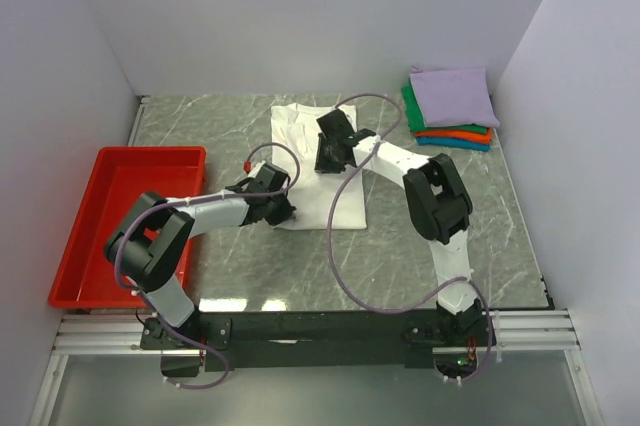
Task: Fold and stack the t-shirts
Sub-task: Fold the tshirt
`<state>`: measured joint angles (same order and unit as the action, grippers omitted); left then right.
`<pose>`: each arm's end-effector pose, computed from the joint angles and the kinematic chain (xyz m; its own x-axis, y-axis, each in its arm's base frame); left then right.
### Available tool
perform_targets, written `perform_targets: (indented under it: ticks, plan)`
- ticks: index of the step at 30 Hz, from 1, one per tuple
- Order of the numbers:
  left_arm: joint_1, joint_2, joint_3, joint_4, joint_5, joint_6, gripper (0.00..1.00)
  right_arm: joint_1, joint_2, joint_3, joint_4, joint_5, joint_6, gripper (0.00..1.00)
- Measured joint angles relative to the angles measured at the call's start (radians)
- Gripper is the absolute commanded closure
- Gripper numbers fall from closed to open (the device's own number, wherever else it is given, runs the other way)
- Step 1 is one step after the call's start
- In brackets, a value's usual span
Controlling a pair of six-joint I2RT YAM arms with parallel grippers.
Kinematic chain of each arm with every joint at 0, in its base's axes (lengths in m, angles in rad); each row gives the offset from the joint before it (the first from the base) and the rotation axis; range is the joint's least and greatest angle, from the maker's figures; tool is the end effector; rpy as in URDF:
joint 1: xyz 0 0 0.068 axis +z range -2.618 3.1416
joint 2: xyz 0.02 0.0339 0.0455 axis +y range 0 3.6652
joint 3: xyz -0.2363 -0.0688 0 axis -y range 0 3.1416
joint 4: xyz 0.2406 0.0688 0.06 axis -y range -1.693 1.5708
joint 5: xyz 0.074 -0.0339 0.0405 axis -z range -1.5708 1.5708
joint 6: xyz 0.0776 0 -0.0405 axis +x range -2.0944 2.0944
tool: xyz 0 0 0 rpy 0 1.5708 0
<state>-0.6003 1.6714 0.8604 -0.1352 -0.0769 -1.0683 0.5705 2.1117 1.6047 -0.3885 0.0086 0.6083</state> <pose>0.2851 -0.1880 0.0927 -0.7835 -0.5226 -0.3362 -0.3332 0.8101 -0.4825 0.4009 0.2565 0.1334 -0.8451 0.1367 -0.5168 -0.0640 0.9339 0.3517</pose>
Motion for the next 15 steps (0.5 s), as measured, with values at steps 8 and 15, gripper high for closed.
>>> perform_targets:
  ticks: [8,15]
  plan:
    - [-0.023,-0.020,-0.041,0.057,-0.023,-0.018,0.99,0.012,0.166,0.208,-0.104,0.078,-0.005,0.69]
    - [-0.037,-0.040,-0.063,0.066,-0.025,-0.025,0.99,0.054,0.206,0.282,-0.170,0.187,-0.019,0.64]
